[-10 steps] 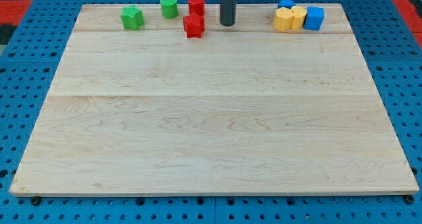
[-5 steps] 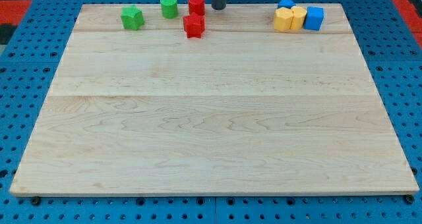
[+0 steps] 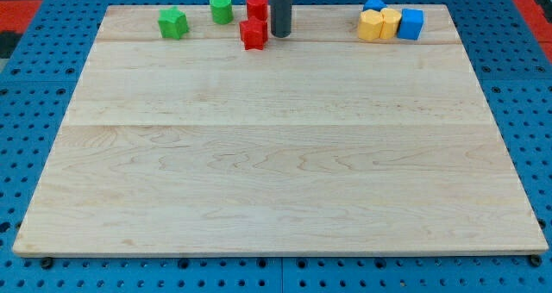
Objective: Move the red star towards left
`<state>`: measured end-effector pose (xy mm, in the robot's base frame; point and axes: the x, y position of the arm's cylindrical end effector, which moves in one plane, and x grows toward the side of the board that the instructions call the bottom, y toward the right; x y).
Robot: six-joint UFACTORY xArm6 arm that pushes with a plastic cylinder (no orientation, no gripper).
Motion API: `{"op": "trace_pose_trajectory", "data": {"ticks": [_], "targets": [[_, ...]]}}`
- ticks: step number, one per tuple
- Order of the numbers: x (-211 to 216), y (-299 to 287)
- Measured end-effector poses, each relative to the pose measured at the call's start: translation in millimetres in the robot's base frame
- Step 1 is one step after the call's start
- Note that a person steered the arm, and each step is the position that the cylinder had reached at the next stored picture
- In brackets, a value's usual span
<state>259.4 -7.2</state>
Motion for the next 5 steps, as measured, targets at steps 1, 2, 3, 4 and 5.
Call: {"op": "trace_pose_trajectory", "data": {"ticks": [1,2,3,4,5], "targets": [[3,-25],[42,-27],[54,-52],[54,-114],[46,-161]]}}
